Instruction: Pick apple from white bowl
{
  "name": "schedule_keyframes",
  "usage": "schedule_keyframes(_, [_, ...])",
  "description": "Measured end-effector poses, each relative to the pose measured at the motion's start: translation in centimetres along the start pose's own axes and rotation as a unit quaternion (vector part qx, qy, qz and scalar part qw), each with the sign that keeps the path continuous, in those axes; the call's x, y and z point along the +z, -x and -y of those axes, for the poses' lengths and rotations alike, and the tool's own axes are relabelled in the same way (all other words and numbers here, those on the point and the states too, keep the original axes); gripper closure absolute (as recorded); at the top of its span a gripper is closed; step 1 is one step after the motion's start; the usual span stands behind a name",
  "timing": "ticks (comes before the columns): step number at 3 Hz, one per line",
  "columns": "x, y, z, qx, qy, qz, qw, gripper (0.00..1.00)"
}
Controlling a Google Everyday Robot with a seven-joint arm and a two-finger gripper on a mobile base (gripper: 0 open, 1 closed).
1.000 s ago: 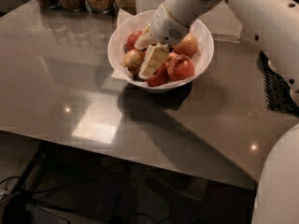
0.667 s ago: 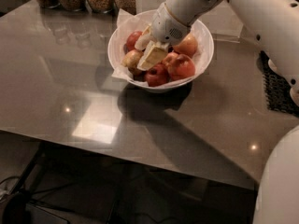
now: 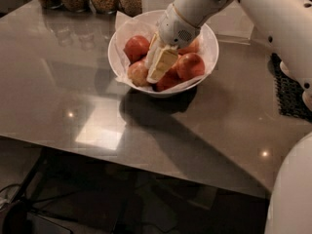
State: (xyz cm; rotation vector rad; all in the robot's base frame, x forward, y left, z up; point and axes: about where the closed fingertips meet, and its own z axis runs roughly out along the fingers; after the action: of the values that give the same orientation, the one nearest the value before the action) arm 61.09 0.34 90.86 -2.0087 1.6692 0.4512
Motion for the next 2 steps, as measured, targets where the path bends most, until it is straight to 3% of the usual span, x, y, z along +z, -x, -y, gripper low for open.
schedule_keyframes(1, [0.0, 0.0, 0.0, 0.0, 0.0, 0.0, 1.0, 0.11])
schedule_keyframes(2, [0.01, 0.0, 0.0, 0.0, 0.0, 0.0, 1.0, 0.0])
